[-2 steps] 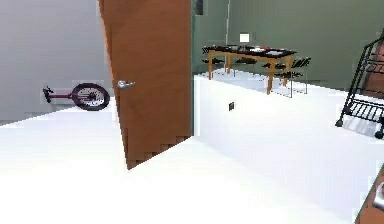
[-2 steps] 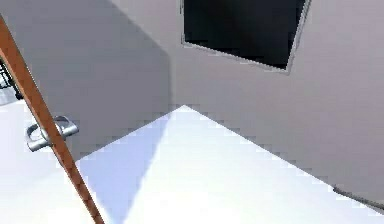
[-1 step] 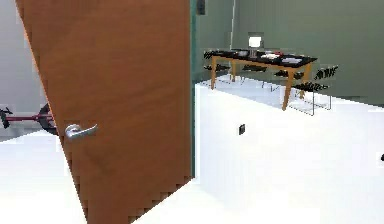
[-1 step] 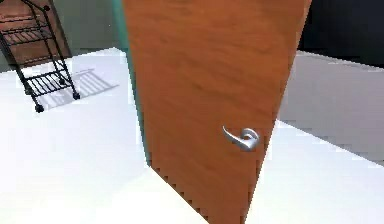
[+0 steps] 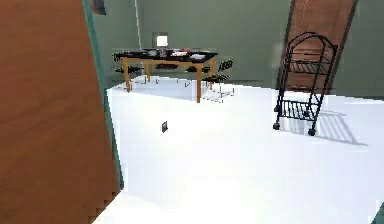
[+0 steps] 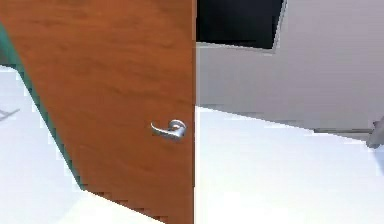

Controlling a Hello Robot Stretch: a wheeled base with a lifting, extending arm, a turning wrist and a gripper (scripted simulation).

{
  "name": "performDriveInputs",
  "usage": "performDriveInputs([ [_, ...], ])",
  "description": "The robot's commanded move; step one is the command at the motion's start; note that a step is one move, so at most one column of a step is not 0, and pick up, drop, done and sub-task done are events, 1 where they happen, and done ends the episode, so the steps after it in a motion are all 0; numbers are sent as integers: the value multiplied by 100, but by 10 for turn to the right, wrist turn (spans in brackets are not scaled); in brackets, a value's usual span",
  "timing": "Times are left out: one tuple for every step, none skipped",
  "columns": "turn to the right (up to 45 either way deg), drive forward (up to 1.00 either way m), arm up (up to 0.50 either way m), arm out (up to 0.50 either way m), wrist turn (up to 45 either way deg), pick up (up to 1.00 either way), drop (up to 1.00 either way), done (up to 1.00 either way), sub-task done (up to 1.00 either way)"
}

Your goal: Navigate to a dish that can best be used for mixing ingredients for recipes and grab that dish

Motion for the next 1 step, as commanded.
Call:
performDriveInputs([
  [0, 100, 0, 0, 0, 0, 0, 0, 0],
])
